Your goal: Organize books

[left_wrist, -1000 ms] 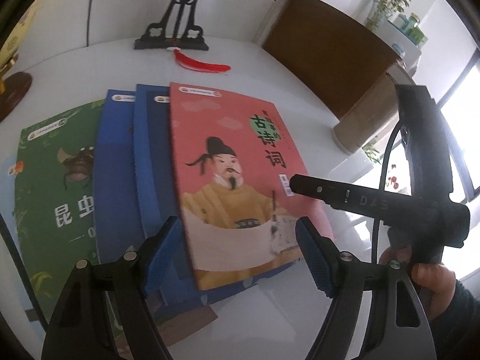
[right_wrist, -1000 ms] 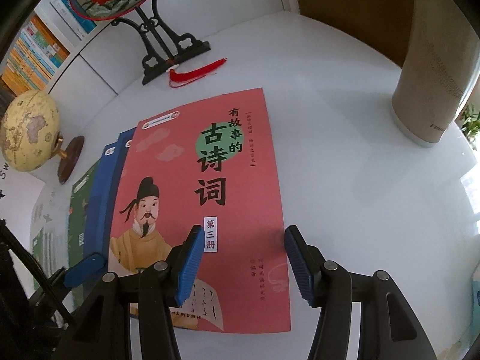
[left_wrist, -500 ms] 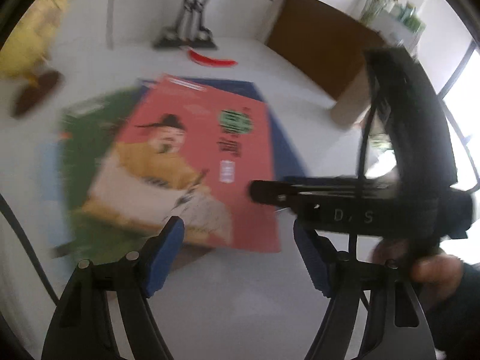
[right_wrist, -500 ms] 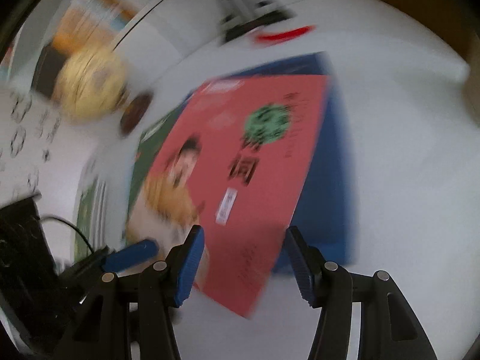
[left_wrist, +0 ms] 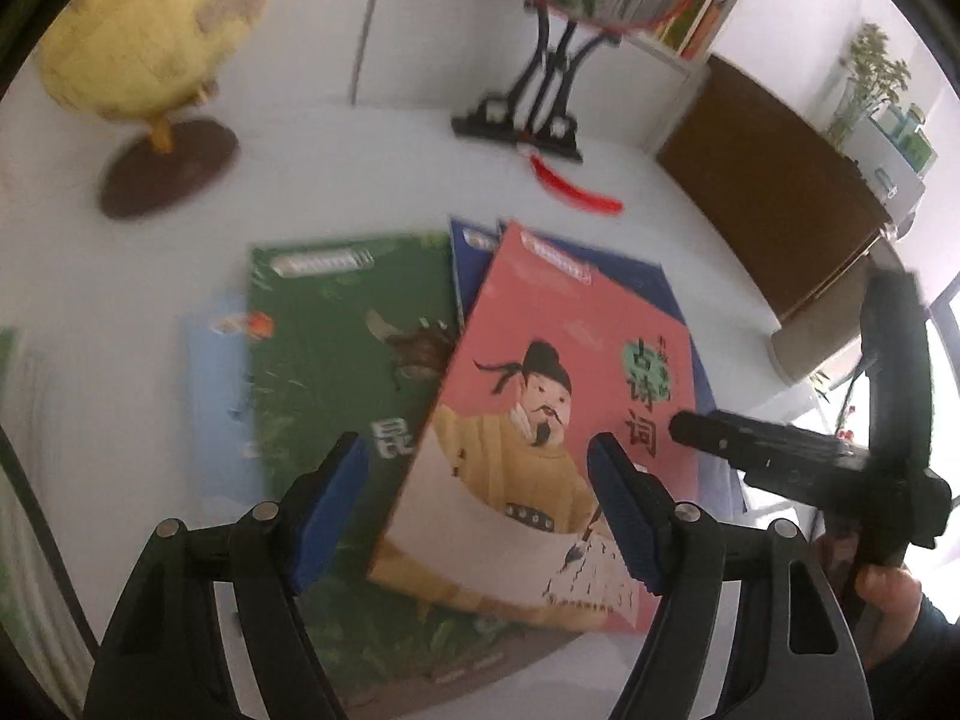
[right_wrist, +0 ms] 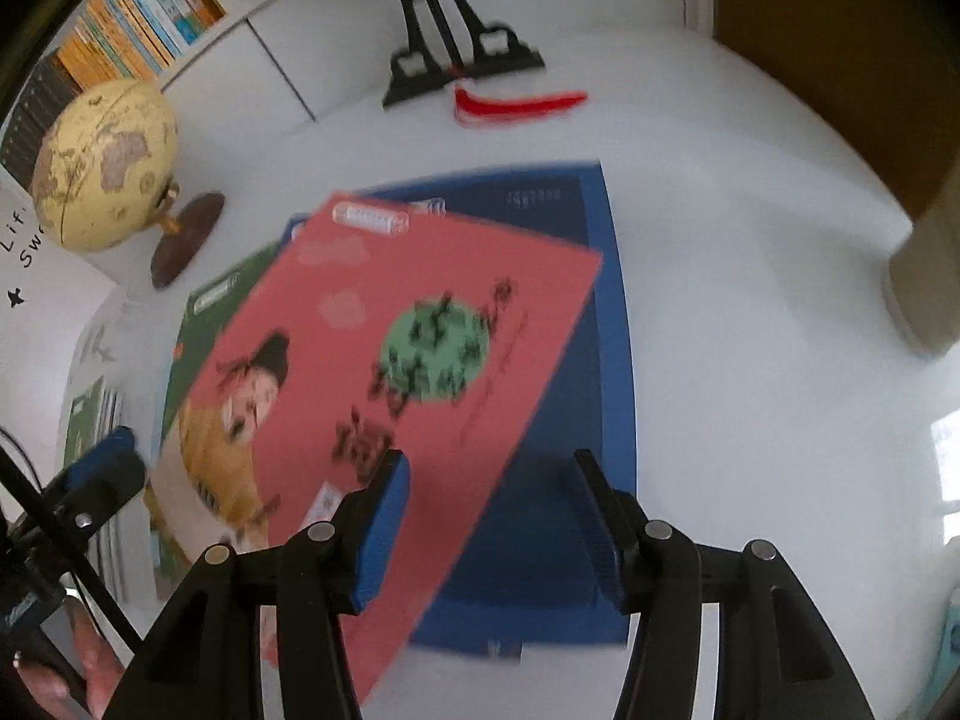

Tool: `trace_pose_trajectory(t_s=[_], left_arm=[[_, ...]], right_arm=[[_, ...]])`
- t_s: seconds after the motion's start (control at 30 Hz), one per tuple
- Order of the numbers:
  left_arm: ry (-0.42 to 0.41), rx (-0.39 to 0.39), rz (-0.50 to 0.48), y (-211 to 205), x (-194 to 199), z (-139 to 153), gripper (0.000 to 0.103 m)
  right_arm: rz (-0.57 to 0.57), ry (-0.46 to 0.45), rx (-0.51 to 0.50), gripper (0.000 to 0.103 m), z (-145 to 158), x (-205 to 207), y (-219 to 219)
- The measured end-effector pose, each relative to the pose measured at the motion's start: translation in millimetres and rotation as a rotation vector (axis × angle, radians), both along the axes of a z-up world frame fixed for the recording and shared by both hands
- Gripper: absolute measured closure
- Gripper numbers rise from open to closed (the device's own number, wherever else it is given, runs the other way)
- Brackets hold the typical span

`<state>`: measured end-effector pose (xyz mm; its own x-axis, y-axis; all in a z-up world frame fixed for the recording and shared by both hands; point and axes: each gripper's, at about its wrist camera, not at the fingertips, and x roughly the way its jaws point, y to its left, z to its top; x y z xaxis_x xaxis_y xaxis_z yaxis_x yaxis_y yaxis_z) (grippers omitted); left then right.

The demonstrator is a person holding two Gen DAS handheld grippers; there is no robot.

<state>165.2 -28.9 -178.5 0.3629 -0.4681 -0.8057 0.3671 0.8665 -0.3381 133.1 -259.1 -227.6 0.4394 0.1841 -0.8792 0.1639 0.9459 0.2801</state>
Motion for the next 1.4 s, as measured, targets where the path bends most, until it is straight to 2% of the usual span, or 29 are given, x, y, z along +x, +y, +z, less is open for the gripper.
trace_pose_trajectory(t_s=[0.07,0.2,0.27,0.4,0.5,0.6,0.7,0.83,0.9,0.93,1.0,1.1,1.13,1.23,1.33,1.4], left_arm=[[0.041,-0.021,-0.01,-1,-1,-10,0.03],[0.024,-0.036,-0.035,2,-22,-8,0.03],[0.036,-0.059,-0.044,8,-36,-4,0.03],[0.055,-0.068,-0.01,29,-73,-2,0.03],[0.105,-0.121,0.032,49,-93,-7,0.03],[0.115,-0.119,0.074,60,-101,-10,0.03],[0.125,-0.123,0.108,67,-99,-15,0.03],[0.141,-0.124,0.13,67,-91,-23,0.03],[0.149,-0.133,0.127,63,-89,-27,0.031],[0.157,-0.141,0.124,61,-88,-29,0.041],[0.159,-0.153,0.123,57,-86,-31,0.045],[0.145,-0.121,0.151,55,-88,-28,0.053],[0.137,-0.118,0.156,57,-90,-25,0.06],[0.107,-0.138,0.141,59,-99,-11,0.072],[0.087,-0.135,0.142,55,-104,-1,0.074],[0.091,-0.152,0.131,51,-103,-2,0.074]], right_arm=[[0.03,0.003,0.051,0.048,-1,8,3],[0.077,-0.002,-0.029,0.047,2,11,18],[0.092,-0.003,-0.025,0.046,2,9,23],[0.117,0.009,0.014,0.046,2,0,38],[0.185,0.023,0.018,0.046,3,-13,53],[0.227,0.043,0.102,0.047,2,-30,50],[0.196,0.073,0.171,0.047,-1,-54,33],[0.183,0.103,0.312,0.047,-10,-75,24],[0.182,0.112,0.322,0.047,-16,-74,27],[0.189,0.097,0.332,0.047,-16,-73,28],[0.198,0.079,0.35,0.047,-16,-73,33],[0.185,0.062,0.372,0.049,-17,-71,38],[0.176,0.055,0.368,0.052,-17,-71,38],[0.16,0.023,0.374,0.062,-9,-77,30],[0.177,-0.048,0.464,0.064,8,-87,16],[0.189,-0.063,0.481,0.064,12,-86,16]])
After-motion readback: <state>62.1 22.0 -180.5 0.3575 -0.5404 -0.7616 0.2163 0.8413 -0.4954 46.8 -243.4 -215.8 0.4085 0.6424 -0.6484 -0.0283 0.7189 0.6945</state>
